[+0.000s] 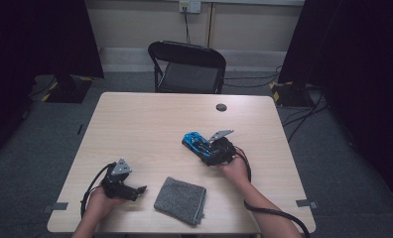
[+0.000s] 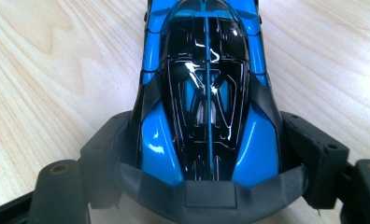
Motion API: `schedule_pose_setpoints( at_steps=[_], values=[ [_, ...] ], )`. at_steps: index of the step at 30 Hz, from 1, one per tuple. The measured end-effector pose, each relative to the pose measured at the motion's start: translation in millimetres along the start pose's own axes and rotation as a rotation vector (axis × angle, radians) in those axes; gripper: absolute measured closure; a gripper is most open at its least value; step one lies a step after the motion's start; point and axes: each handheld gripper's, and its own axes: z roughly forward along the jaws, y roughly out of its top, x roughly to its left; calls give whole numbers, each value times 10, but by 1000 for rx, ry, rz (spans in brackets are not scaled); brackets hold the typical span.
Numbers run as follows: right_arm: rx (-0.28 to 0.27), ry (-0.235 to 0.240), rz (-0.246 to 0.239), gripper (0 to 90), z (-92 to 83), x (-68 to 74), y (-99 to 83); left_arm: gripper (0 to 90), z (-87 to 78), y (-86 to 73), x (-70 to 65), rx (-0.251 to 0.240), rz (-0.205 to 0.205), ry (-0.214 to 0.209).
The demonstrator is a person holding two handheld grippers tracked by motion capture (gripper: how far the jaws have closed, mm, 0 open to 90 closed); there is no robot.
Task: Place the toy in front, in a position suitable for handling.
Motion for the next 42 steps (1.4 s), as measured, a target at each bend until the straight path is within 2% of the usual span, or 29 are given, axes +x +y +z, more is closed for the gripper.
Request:
schedule_pose_setpoints(
  at_steps=[2, 8, 11, 13, 18, 22, 27, 31, 42],
  values=[
    [-9, 4, 7, 245, -4, -6, -15, 0, 0, 0, 0, 0, 0, 0],
    [-11, -6, -18, 233, -15, 1, -35, 0, 0, 0, 0, 0, 0, 0],
    [-8, -23, -17, 162, -17, -2, -43, 0, 0, 0, 0, 0, 0, 0],
    [-20, -28, -12, 145, -27, -15, -54, 0, 1, 0, 0, -1, 0, 0],
    [-29, -15, -2, 141, -58, -14, -93, 0, 0, 0, 0, 0, 0, 0],
    [-39, -17, -17, 139, -62, 16, -153, 0, 0, 0, 0, 0, 0, 0],
    [-47, -4, 4, 186, -73, 19, -177, 0, 0, 0, 0, 0, 0, 0],
    [-94, -2, 23, 239, -90, 13, -247, 0, 1, 0, -2, 0, 0, 1],
    [-105, -1, 22, 244, -127, 1, -297, 0, -12, -11, -15, 0, 5, 0]
  ],
)
